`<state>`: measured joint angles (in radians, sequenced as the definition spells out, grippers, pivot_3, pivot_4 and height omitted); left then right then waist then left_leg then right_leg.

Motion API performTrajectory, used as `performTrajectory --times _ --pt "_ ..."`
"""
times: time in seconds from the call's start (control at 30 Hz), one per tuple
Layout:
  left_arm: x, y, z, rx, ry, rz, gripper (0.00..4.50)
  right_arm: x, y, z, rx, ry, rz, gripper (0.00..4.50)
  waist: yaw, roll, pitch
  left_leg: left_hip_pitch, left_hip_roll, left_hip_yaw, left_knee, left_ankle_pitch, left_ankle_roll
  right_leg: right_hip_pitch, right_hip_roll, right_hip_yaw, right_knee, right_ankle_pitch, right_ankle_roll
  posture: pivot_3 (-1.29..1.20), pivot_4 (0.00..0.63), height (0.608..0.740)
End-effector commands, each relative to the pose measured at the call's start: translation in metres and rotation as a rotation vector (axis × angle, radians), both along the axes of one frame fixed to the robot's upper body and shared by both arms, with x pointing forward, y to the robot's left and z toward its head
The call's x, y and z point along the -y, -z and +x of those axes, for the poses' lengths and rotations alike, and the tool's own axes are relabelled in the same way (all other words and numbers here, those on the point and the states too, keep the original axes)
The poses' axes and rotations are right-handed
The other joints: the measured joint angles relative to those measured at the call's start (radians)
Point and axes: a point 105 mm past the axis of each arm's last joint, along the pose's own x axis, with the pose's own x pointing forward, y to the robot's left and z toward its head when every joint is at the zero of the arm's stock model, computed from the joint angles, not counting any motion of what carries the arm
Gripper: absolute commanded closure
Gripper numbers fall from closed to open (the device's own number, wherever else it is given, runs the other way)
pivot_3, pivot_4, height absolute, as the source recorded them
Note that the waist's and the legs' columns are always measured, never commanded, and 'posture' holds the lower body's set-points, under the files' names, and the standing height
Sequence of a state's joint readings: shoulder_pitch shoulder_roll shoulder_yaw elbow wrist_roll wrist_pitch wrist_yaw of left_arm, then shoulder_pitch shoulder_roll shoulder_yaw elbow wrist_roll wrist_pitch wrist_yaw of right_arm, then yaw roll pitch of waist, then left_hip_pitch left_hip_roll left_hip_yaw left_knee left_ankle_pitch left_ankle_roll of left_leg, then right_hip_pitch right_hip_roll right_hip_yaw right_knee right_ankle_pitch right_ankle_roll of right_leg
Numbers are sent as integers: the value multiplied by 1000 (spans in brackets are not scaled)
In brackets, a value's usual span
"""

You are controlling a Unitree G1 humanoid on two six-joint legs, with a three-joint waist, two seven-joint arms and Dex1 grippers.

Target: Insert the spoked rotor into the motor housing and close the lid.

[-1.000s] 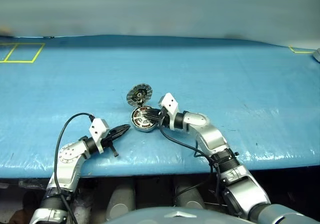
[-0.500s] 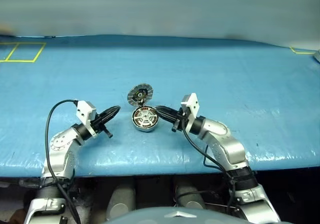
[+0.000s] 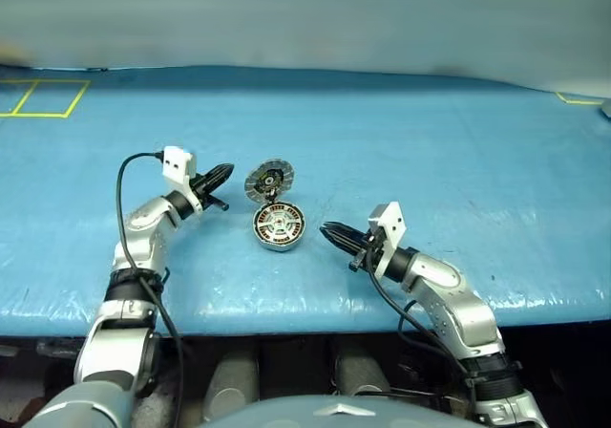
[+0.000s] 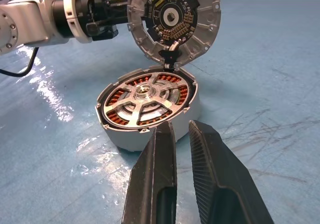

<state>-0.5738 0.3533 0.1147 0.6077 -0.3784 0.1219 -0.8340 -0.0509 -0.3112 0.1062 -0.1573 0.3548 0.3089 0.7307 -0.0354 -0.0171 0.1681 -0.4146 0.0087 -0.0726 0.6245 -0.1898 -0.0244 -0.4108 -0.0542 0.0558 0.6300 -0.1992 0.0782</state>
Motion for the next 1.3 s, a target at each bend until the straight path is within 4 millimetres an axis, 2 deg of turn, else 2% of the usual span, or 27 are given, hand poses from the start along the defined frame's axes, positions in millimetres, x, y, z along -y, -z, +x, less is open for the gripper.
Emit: performTrajectory --times 0.03,0.23,0.4,0.6,0.93,1.3 --pt "7 -15 10 -1 59 -65 4500 2 -16 2 67 34 14 3943 -3 0 0 0 0 0 0 0 0 0 0 0 0 0 0 0 150 740" --pt "27 -37 20 -45 203 -210 4500 5 -19 -3 83 50 11 3943 -2 -1 1 -2 0 -1 0 0 0 -1 0 0 -1 0 1 0 150 740" --pt "54 -34 9 -89 406 -120 4500 8 -17 -5 78 77 6 3943 -3 -1 1 -2 0 -1 0 0 0 0 0 0 -1 1 2 0 150 740" --pt "68 -22 -6 -128 563 0 4500 9 -16 -5 73 91 9 3943 -3 -1 1 -1 0 -1 0 0 0 0 1 0 -1 1 2 0 150 740" --pt "70 3 -33 -175 709 123 4500 10 -9 -3 51 106 5 3943 -4 -1 1 -2 0 -1 1 0 0 0 1 0 -1 1 2 0 150 740" --pt "56 38 -49 -231 686 266 4500 10 -9 1 56 115 -2 3943 -2 0 0 0 0 -1 1 0 0 1 1 1 0 1 1 0 150 740"
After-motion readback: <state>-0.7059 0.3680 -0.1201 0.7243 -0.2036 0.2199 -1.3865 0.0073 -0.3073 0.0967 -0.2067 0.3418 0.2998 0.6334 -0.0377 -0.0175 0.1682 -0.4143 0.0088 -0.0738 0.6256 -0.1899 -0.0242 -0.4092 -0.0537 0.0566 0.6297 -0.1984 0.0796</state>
